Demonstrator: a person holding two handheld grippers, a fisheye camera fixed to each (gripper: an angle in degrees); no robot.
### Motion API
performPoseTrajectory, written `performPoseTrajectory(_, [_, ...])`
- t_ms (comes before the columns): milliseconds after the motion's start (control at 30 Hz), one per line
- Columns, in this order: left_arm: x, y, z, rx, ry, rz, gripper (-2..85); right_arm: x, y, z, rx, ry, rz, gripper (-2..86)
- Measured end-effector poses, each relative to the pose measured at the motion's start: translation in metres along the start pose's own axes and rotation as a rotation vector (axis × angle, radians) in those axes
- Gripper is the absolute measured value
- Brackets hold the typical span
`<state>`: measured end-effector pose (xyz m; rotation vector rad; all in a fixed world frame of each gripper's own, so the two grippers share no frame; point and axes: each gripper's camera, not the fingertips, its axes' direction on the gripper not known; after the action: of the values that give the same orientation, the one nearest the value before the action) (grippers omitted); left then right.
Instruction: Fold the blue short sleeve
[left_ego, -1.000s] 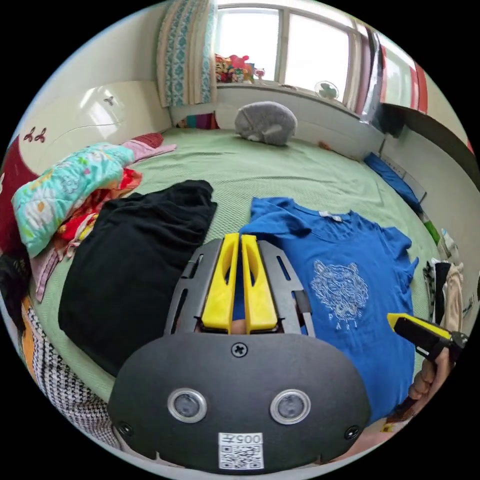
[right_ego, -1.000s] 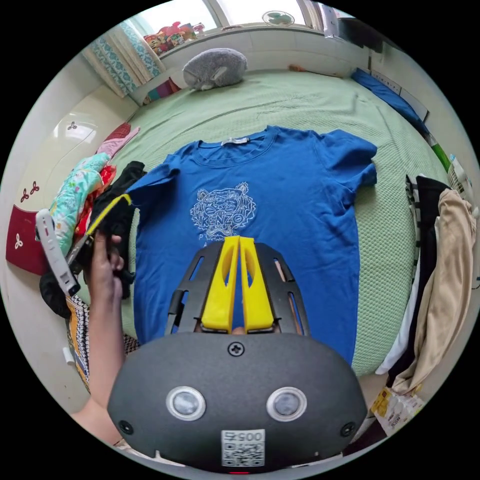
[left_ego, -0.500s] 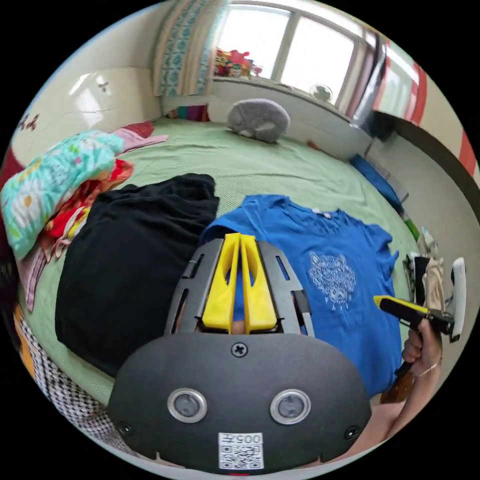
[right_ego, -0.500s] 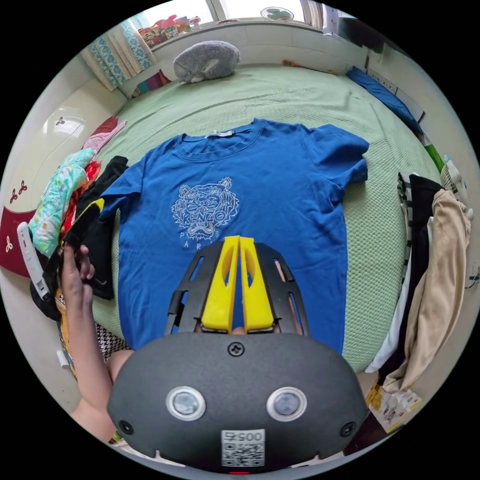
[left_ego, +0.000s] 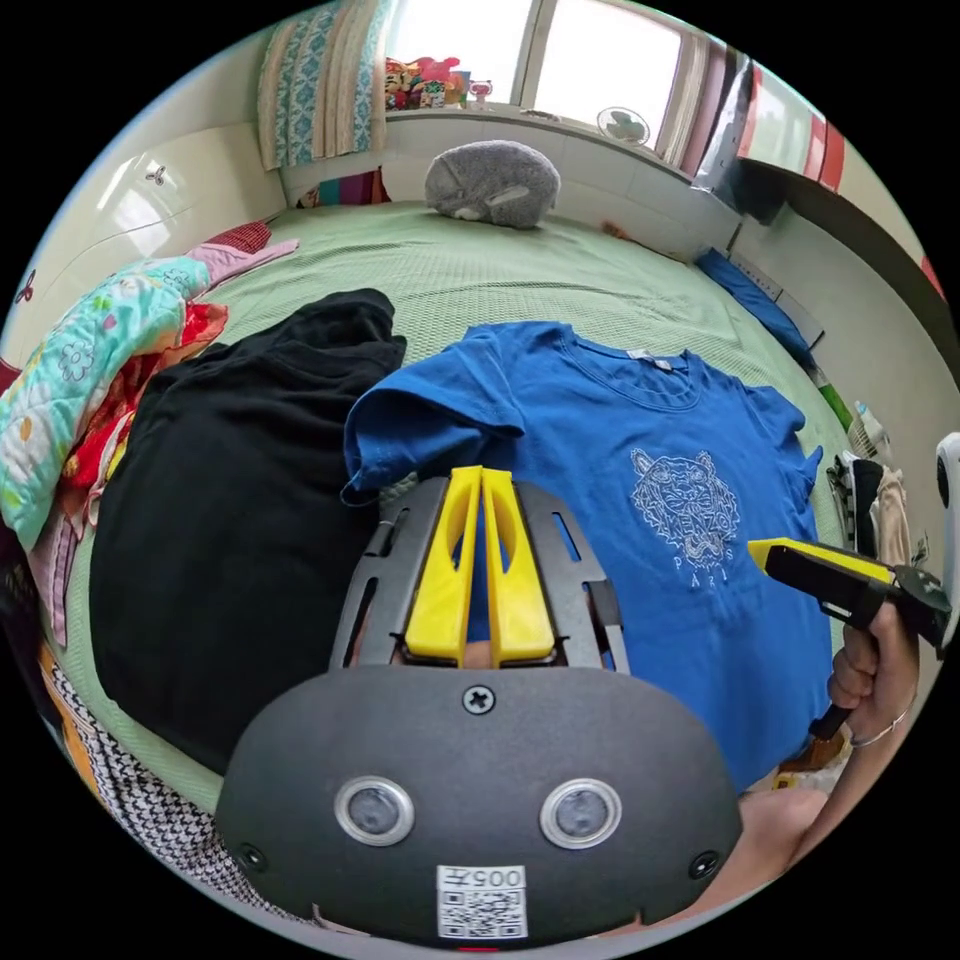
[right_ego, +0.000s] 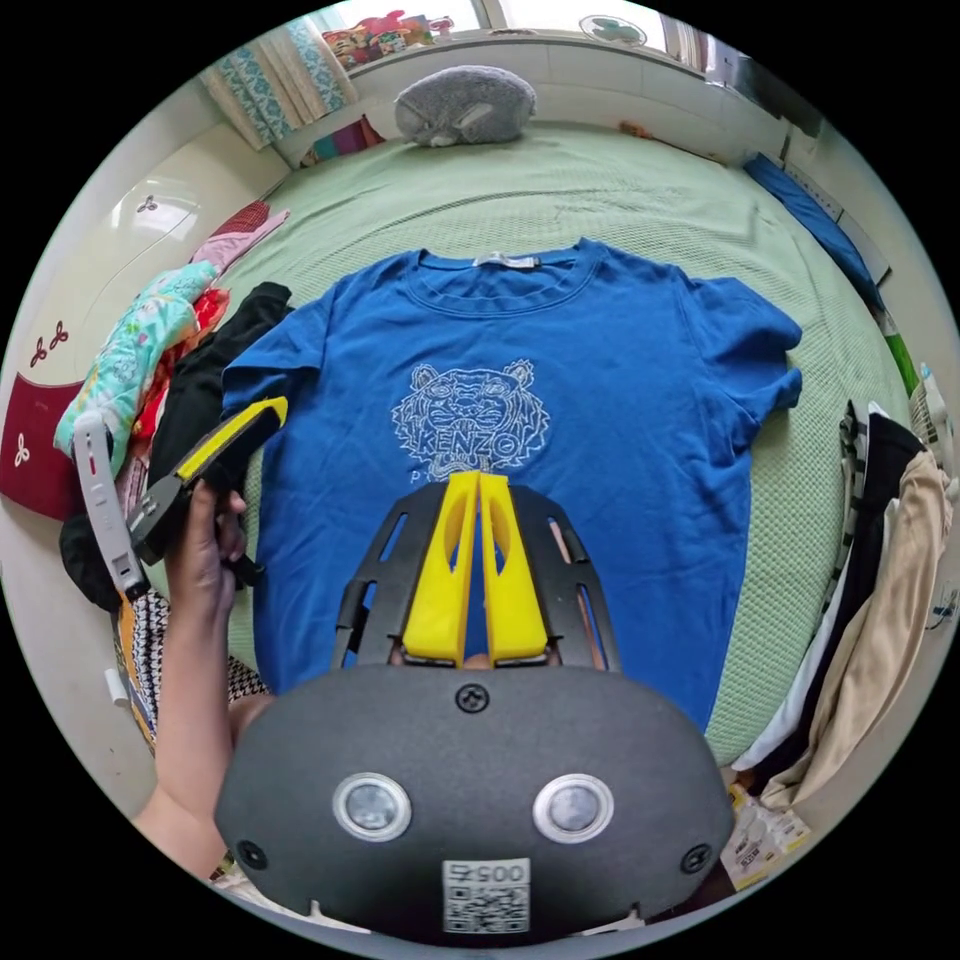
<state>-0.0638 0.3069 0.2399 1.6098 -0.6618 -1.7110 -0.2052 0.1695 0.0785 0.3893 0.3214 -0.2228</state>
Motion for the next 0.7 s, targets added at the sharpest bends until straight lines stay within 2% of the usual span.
performPoseTrajectory(200, [0.027,0.005,0.005,0.004,0.031,0.113,12.8,-0.005,-0.001,-0.012,0.034,-0.043,-0.004,-1.0])
performPoseTrajectory(400, [0.049,-0.009,-0.004,0.08,-0.107,0.177,13.3,-0.01,0.005,-0.019,0.061,-0.014,-0.025,-0.9])
performPoseTrajectory(567, [0.068,-0.02,0.016,0.024,-0.166,0.275,13.1,-0.004,0.005,-0.017,0.052,-0.032,-0.006,-0.9])
performPoseTrajectory(700, [0.078,-0.023,0.034,-0.016,-0.27,0.311,7.8,0.002,0.003,-0.018,0.058,-0.049,0.011,-0.9])
